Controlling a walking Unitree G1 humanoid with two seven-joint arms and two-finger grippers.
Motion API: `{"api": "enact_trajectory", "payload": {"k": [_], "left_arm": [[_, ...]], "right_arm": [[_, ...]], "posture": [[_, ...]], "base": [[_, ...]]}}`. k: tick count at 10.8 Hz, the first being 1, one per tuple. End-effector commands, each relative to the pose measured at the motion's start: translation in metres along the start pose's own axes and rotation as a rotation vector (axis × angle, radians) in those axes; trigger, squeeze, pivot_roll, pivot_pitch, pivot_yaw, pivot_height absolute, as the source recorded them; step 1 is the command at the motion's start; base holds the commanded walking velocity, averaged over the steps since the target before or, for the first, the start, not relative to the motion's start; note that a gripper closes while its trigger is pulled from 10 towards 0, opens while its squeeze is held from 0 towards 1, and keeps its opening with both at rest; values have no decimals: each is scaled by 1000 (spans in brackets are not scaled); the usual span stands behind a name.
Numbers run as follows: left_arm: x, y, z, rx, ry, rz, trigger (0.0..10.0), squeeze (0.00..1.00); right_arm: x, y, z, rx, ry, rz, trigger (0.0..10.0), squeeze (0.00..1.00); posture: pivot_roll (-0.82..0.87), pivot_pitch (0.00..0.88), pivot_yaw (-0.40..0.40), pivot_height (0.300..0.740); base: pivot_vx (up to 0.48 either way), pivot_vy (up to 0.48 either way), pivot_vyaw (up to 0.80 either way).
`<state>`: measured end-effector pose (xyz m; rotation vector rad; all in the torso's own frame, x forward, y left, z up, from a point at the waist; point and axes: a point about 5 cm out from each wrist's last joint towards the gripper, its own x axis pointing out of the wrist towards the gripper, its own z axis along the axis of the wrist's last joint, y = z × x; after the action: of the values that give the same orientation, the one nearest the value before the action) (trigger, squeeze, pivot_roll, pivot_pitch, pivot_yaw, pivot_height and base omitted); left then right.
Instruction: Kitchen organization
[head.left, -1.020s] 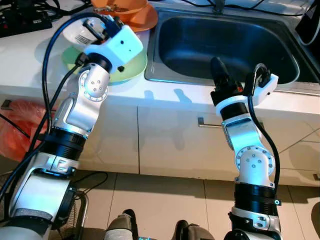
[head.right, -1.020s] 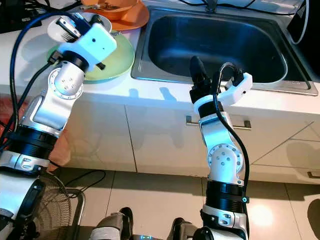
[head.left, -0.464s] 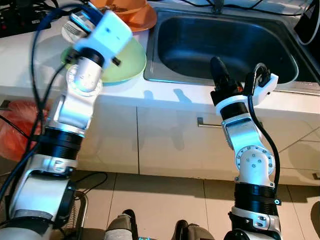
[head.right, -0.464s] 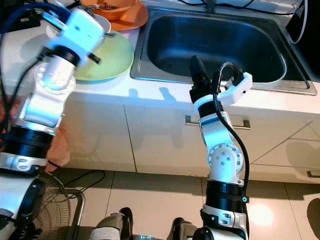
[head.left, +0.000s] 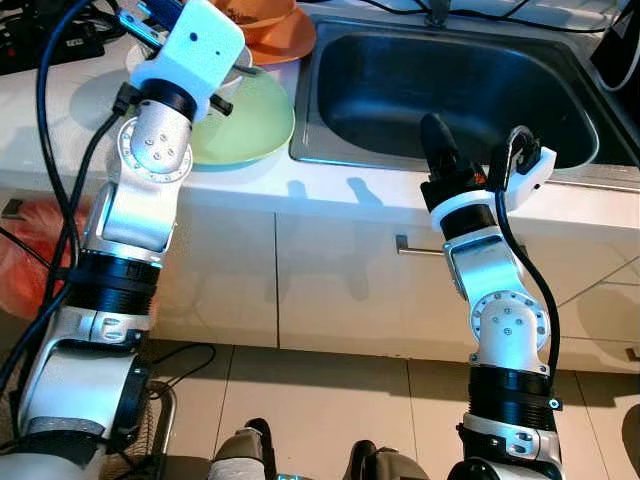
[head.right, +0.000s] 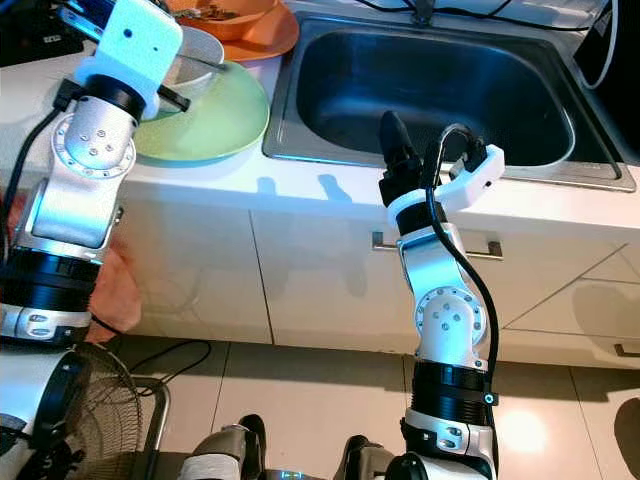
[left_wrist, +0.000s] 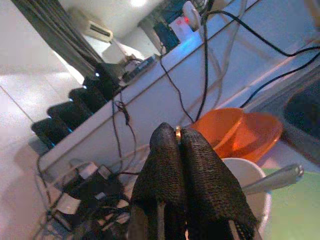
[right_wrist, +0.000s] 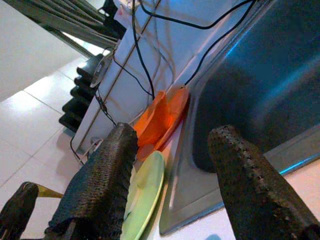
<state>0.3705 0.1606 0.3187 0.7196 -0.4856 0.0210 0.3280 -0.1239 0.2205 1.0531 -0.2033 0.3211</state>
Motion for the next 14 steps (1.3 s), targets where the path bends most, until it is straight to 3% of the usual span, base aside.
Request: {"api": "enact_trajectory", "payload": {"k": [1, 5, 6, 7, 8, 9, 11, 14], "left_arm": [[0, 2, 8, -22, -29, -4, 0, 0], [0, 7, 16, -45, -62, 20, 0, 0], [-1, 17, 33, -40, -169, 100, 0, 0], [-3, 26, 53, 10, -284, 184, 7922, 0], [-5, 24, 61, 1, -332, 179, 10000, 0], [-7, 20, 66, -33, -365, 160, 10000, 0], [-13, 10, 79, -344, -451, 101, 10000, 0], [-15, 10, 92, -730, -532, 62, 10000, 0]], "right_arm": [[3, 3, 2, 16, -2, 11, 10000, 0], [3, 4, 0, 17, 6, 13, 10000, 0], [3, 3, 0, 17, 7, 12, 10000, 0], [4, 3, -1, 19, 8, 13, 10000, 0], [4, 3, -1, 19, 7, 14, 10000, 0], [4, 3, -1, 20, 7, 14, 10000, 0], [3, 4, -1, 21, 3, 20, 10000, 0], [4, 5, -1, 23, -2, 24, 10000, 0]], "posture": [[108, 167, -83, 740], [110, 169, -84, 740], [111, 169, -84, 740], [111, 168, -84, 740], [110, 168, -83, 740], [109, 166, -82, 740], [105, 163, -79, 740], [106, 160, -77, 740]], "base": [[0, 0, 0], [0, 0, 0], [0, 0, 0], [0, 0, 0], [0, 0, 0], [0, 0, 0], [0, 0, 0], [0, 0, 0]]}}
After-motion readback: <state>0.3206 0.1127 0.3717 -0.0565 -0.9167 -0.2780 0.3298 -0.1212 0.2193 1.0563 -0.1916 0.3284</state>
